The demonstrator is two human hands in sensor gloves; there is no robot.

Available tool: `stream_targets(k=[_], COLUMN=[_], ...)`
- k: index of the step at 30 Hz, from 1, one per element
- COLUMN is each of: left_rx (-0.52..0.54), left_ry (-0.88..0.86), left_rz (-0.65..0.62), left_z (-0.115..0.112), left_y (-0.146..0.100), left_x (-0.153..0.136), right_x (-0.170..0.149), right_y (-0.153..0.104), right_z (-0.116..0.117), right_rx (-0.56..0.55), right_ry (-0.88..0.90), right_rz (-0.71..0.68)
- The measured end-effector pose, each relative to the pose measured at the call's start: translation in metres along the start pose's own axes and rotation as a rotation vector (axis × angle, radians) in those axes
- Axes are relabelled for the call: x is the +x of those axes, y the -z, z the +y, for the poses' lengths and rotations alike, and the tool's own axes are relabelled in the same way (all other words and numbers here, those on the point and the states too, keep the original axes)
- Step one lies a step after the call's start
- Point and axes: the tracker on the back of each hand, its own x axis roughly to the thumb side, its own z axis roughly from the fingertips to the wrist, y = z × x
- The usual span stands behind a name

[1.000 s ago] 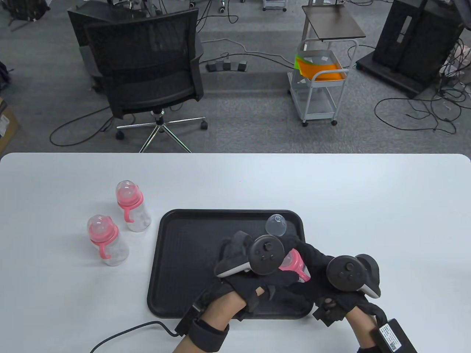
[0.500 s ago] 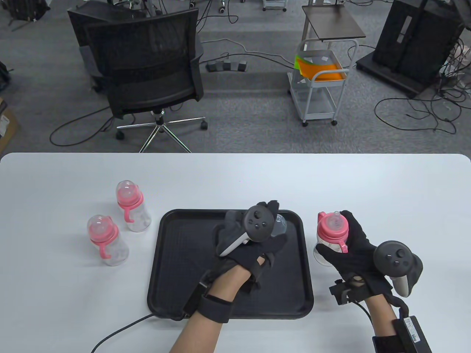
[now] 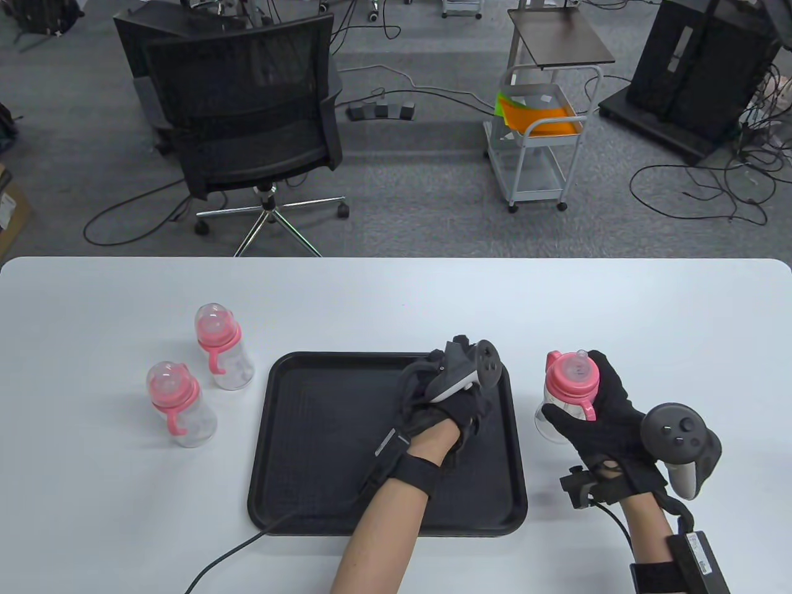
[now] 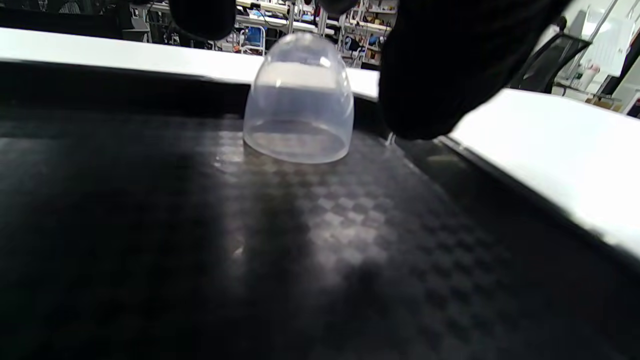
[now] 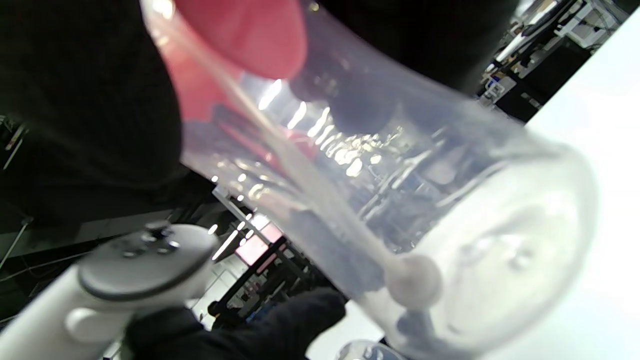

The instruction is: Assemble baby bottles from components

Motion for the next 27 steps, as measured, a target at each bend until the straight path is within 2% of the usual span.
stream_targets(k=[7,10,16,19,22,26,27], left_rx=[0.006,-0.026,0.027,0.063,0.094,0.182,0.214], left_ry=[0.007,0.037,0.027,0.044,-0.052,-0.114,-0.176], left_rz=[0.055,0.079,0.072,0.087,0.038,-0.033,-0.063], left_z=[-0.006,-0.010,-0.010,-0.003,0.008,0.028,0.034], left_y=[0.011,0.014,0.015,0.009,-0.003,-0.026,-0.035], left_x=[-0.001,-0.004,-0.004,-0.009,-0.018,-0.031,-0.036], right_x=[-0.004,-0.003,-0.003,-0.003,-0.003,-0.001,0.000], right_y=[0.001,0.001,0.001,0.001,0.001,0.000,0.000], right_z=[0.000,0.001,0.001,0.001,0.002,0.003,0.003], right_rx=[0.013,0.017,0.026,0.023,0.022,0.023,0.022], right_ry=[-0.005,-0.006,-0.018,-0.017,-0.013,-0.007,-0.003], right_rz=[0.009,0.009,0.000,0.000,-0.001,-0.013,-0.019])
